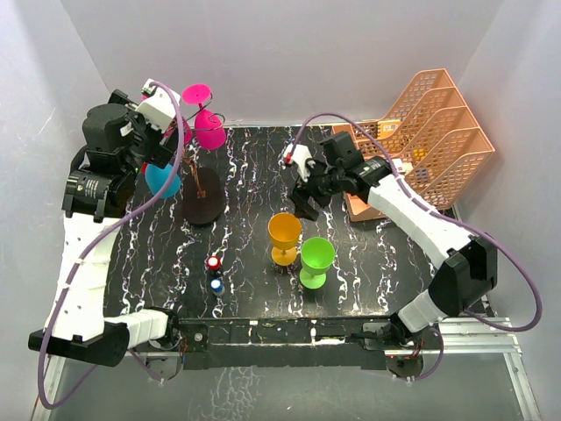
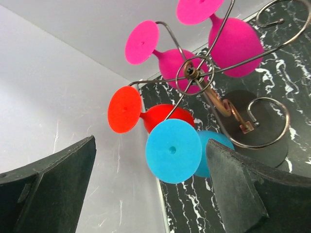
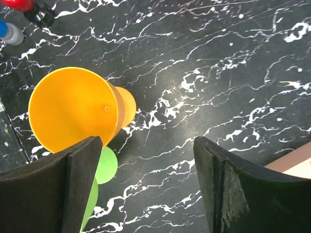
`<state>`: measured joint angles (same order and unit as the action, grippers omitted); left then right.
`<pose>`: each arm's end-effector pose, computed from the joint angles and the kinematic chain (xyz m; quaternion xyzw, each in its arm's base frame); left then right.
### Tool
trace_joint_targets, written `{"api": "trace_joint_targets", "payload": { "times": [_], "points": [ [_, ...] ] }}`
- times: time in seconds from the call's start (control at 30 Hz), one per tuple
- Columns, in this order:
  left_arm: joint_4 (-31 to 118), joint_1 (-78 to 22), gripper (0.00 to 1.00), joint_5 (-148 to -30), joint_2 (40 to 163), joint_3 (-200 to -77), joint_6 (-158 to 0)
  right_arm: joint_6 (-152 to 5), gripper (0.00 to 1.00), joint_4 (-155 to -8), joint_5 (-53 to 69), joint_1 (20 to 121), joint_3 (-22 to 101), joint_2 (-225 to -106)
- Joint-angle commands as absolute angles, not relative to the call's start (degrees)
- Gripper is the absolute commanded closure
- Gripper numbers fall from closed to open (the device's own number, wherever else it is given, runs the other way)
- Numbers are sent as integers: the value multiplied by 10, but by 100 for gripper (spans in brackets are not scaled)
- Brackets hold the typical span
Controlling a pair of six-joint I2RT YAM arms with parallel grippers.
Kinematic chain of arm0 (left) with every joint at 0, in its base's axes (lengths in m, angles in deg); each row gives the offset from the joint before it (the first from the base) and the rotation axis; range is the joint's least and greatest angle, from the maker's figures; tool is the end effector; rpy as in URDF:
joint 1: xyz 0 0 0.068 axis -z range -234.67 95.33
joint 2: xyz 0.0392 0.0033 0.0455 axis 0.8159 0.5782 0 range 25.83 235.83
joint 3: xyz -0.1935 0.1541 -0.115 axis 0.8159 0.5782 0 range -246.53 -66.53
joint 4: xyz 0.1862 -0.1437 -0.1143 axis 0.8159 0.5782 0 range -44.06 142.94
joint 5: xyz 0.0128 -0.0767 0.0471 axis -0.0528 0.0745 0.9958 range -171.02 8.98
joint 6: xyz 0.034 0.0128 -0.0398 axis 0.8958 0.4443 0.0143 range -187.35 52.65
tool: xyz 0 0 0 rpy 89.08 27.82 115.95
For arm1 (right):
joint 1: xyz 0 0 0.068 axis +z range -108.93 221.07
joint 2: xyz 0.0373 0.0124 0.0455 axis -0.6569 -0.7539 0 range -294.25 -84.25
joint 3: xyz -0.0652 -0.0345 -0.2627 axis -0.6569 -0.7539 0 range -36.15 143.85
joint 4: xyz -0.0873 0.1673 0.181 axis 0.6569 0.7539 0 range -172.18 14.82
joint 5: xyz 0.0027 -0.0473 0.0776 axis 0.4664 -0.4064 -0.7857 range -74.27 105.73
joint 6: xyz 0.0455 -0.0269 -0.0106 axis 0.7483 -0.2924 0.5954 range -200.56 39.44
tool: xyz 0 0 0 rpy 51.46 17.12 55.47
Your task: Place the wine glass upside down on the wine glass rack
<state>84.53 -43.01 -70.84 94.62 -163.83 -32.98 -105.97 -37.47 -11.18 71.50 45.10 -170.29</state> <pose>0.2153 -0.0380 0.5103 0.2461 0.7250 0.1926 0.6138 0.2675 0.1757 0.3358 -0.4984 0.7685 0.2329 0.3266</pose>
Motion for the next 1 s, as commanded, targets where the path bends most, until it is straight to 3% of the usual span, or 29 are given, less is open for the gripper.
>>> {"api": "trace_joint_targets", "payload": {
  "times": [0.0,0.27,0.5,0.7,0.83,0.97],
  "points": [
    [820,-435,7,-671,926,-1626,-318,-1063,19,-384,-82,744,480,-1715],
    [819,-435,7,-671,923,-1619,-318,-1049,31,-390,-75,781,485,-1749],
    [822,-435,6,-672,914,-1612,-316,-1048,58,-379,-67,797,501,-1779],
    [815,-436,6,-666,911,-1607,-319,-1050,72,-368,-66,801,509,-1789],
    [805,-436,3,-669,914,-1611,-342,-1051,91,-368,-63,801,523,-1790],
    [798,-435,3,-692,920,-1624,-382,-1057,92,-370,-56,799,559,-1784]
  ]
}}
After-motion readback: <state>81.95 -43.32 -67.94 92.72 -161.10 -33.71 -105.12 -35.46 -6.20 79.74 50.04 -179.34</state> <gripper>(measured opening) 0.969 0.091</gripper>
